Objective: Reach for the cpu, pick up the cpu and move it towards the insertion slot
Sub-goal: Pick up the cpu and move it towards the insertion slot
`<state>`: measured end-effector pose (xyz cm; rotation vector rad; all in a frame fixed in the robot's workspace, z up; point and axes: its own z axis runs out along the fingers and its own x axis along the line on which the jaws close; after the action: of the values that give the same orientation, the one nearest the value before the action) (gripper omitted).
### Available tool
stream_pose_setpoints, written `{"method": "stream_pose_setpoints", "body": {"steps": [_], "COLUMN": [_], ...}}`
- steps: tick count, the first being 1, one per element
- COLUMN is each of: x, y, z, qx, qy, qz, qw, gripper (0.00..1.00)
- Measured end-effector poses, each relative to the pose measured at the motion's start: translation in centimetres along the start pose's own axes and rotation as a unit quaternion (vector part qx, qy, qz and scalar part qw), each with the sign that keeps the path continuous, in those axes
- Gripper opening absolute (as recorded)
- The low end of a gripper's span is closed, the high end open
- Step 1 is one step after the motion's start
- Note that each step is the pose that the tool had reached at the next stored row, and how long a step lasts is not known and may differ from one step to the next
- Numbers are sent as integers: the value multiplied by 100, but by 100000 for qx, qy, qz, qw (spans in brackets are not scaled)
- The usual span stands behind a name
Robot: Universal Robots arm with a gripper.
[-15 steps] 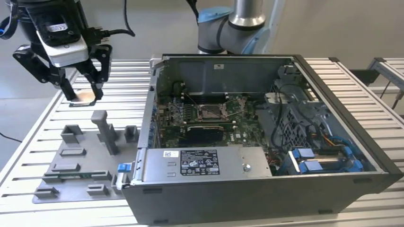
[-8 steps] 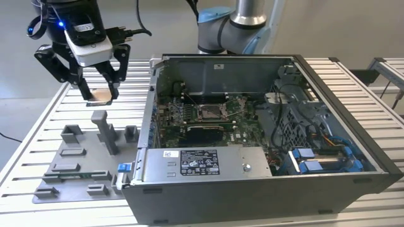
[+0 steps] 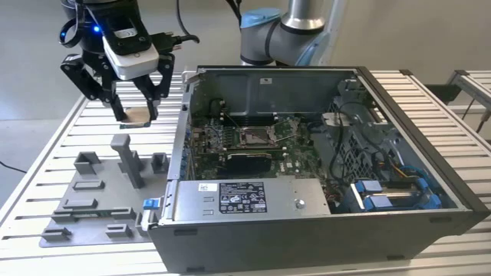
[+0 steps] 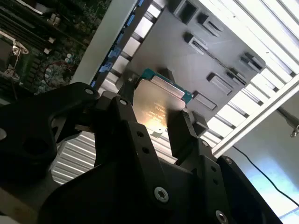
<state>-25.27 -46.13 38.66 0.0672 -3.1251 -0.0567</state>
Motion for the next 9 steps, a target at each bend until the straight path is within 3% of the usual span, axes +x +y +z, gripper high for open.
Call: {"method": "stream_pose_setpoints", "body": {"steps": [9], "x": [-255], "y": [-7], "z": [-4], "qx": [2], "qy": [9], "qz": [-215], "qw": [100000], "gripper": [0]}}
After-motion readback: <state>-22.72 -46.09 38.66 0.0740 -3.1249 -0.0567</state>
